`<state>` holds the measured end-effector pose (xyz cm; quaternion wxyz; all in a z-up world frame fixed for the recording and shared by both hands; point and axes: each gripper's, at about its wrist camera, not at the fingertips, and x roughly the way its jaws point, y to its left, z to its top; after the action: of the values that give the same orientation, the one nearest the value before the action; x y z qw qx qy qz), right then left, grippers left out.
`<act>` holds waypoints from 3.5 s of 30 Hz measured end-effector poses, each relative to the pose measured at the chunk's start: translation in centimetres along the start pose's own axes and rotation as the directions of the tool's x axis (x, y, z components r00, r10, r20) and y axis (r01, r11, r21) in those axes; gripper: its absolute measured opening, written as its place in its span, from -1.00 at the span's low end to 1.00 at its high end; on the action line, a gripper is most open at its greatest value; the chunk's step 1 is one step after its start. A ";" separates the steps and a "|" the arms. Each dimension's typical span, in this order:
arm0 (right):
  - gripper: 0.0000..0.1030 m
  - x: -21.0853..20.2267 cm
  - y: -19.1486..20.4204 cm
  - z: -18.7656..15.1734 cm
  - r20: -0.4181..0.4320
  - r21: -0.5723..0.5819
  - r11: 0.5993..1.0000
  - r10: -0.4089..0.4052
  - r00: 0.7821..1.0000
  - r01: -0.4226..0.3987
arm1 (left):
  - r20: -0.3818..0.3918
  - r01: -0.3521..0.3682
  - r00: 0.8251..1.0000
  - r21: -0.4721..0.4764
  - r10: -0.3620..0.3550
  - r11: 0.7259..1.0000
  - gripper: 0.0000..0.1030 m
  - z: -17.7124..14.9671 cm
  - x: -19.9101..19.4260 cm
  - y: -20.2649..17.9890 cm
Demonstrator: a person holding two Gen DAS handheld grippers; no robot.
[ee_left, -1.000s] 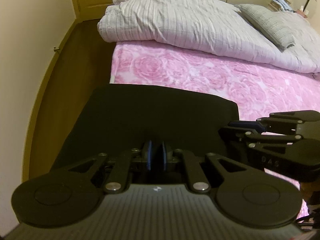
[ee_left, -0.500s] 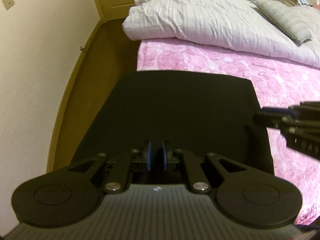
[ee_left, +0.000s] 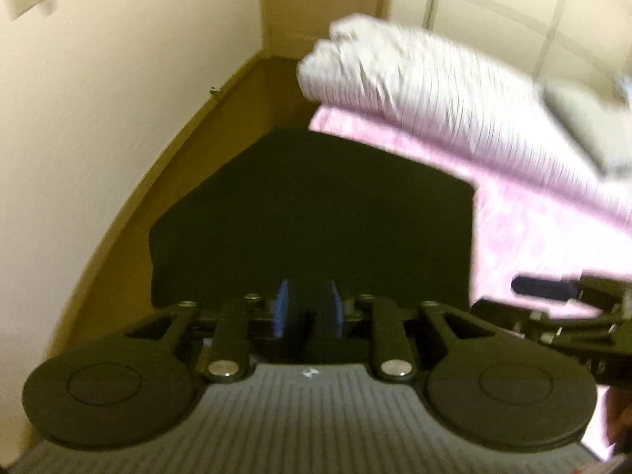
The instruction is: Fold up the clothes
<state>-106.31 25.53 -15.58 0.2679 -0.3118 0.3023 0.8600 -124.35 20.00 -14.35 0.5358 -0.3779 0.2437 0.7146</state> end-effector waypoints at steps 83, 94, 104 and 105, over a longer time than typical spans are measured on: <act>0.30 -10.0 -14.5 -6.0 -0.333 -0.359 0.911 0.079 0.939 -0.205 | -0.136 -0.445 0.889 -0.489 0.438 0.751 -0.30 -16.6 -8.0 -24.9; 0.30 -9.1 -12.4 -6.4 -0.345 -0.376 0.898 0.095 0.934 -0.230 | -0.110 -0.448 0.882 -0.504 0.459 0.739 -0.30 -16.9 -9.0 -23.8; 0.30 -10.3 -12.1 -6.6 -0.328 -0.380 0.898 0.092 0.940 -0.221 | -0.084 -0.442 0.877 -0.530 0.474 0.724 -0.30 -17.3 -10.5 -23.9; 0.30 -10.5 -12.1 -6.6 -0.323 -0.381 0.898 0.092 0.942 -0.219 | -0.086 -0.444 0.876 -0.530 0.475 0.723 -0.30 -17.3 -10.6 -23.9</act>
<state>-89.05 26.24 -16.61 0.0774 -0.4614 0.1754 0.8662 -95.32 8.16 -14.77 0.2218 -0.4193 0.1060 0.8739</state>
